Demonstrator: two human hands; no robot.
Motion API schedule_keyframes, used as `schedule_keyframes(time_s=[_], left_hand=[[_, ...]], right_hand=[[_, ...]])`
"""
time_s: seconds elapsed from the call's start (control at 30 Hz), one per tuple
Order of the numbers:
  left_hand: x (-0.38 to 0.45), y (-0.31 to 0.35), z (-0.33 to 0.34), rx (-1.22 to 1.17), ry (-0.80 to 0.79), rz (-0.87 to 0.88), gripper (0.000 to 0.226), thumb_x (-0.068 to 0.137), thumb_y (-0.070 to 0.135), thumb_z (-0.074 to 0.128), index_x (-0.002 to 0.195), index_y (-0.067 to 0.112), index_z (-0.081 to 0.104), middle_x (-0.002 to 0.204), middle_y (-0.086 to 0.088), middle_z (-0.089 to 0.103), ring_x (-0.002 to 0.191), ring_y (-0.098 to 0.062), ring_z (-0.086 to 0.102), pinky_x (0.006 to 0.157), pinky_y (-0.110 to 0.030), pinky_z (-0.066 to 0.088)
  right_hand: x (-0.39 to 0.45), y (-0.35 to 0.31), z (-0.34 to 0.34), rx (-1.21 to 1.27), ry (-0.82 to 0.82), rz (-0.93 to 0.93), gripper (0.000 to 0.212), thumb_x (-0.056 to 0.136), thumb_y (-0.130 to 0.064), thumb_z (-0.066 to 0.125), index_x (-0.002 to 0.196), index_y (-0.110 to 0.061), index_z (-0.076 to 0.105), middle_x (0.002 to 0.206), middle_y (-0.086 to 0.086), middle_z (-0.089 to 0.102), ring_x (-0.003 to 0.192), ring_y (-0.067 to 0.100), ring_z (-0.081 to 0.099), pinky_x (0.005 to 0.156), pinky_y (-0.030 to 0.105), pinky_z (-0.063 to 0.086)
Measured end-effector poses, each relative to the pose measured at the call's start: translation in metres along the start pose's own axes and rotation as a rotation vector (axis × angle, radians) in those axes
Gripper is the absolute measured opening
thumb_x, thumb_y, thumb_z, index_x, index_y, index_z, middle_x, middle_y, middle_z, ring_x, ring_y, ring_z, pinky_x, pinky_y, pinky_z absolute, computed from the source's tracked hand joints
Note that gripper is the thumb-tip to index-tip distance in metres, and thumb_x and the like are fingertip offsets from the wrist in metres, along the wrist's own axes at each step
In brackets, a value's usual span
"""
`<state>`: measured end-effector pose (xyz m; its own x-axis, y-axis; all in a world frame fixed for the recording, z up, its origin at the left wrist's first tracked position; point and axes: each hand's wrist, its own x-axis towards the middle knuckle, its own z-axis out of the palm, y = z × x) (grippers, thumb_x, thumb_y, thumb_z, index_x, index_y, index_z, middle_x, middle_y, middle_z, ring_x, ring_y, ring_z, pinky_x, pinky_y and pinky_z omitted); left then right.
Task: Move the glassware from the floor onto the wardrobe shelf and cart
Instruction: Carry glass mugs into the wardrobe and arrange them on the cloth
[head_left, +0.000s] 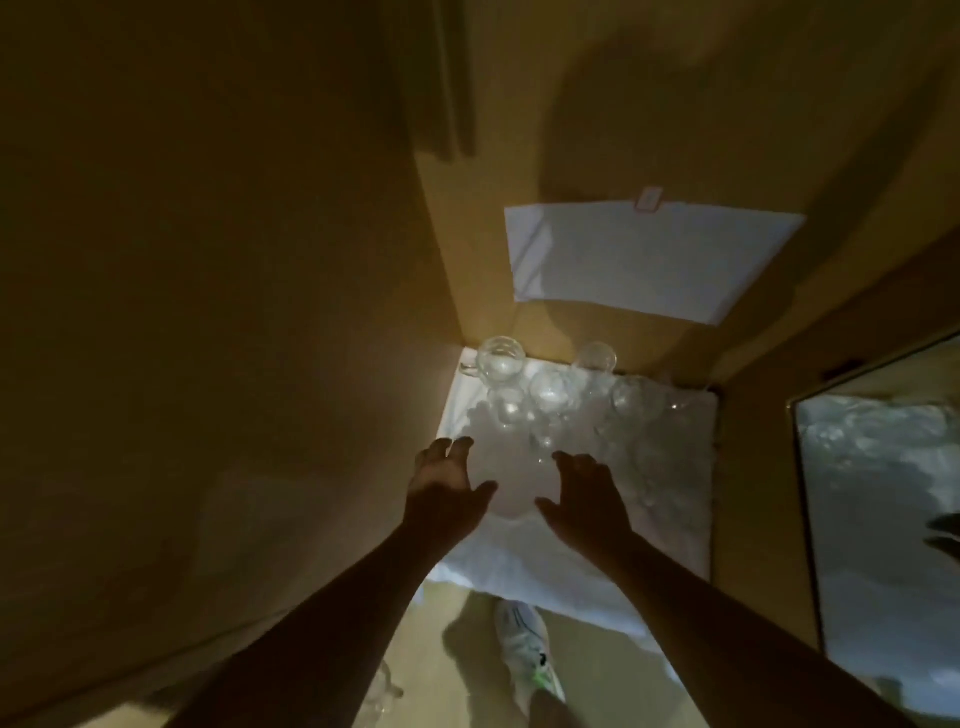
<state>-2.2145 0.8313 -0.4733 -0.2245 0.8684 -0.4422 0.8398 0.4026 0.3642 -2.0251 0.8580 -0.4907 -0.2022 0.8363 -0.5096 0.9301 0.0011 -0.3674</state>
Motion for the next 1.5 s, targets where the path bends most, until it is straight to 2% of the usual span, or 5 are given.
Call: schedule_keyframes(time_s=[0.5,0.7,0.87,1.23,1.5], left_hand=[[0.146,0.008,0.079,-0.011,0.082,0.046,0.106,0.076,0.045,0.083,0.157,0.016,0.021,0.16,-0.015,0.027,0.147,-0.033,0.027,0.115,-0.04,0.032],[0.172,0.012,0.091,0.038,0.031,0.133,0.099,0.069,0.028,0.09,0.151,0.017,0.036,0.151,-0.011,0.04,0.133,-0.034,0.045,0.105,-0.039,0.042],[0.159,0.006,0.086,0.003,0.103,0.146,0.079,0.068,0.011,0.087,0.138,0.011,0.05,0.137,-0.012,0.054,0.118,-0.032,0.056,0.095,-0.032,0.044],[0.073,0.007,0.023,-0.077,0.151,0.105,0.076,0.064,0.022,0.091,0.131,0.012,0.056,0.122,-0.006,0.067,0.113,-0.025,0.063,0.097,-0.033,0.046],[-0.011,0.04,-0.064,-0.321,0.296,0.172,0.039,0.064,0.022,0.086,0.095,0.024,0.062,0.093,0.019,0.061,0.077,0.003,0.052,0.077,-0.016,0.043]], right_hand=[[0.108,0.042,0.076,-0.169,0.283,-0.098,0.103,0.068,-0.038,0.088,0.151,-0.009,0.036,0.143,0.025,0.046,0.14,0.05,0.033,0.115,0.06,0.03],[0.114,0.053,0.09,-0.156,0.365,-0.122,0.081,0.075,-0.02,0.082,0.144,-0.006,0.043,0.134,0.021,0.054,0.138,0.049,0.037,0.114,0.063,0.028],[0.114,0.051,0.09,-0.08,0.395,-0.135,0.078,0.069,-0.018,0.085,0.137,-0.004,0.049,0.127,0.015,0.062,0.135,0.044,0.044,0.116,0.059,0.029],[0.059,0.013,0.03,0.187,0.331,-0.029,0.083,0.063,-0.039,0.09,0.131,-0.008,0.056,0.121,0.013,0.067,0.129,0.035,0.049,0.102,0.043,0.045],[-0.02,-0.022,-0.06,0.359,0.486,-0.009,0.057,0.056,-0.028,0.092,0.104,-0.01,0.067,0.092,0.005,0.072,0.087,0.027,0.067,0.077,0.028,0.044]])
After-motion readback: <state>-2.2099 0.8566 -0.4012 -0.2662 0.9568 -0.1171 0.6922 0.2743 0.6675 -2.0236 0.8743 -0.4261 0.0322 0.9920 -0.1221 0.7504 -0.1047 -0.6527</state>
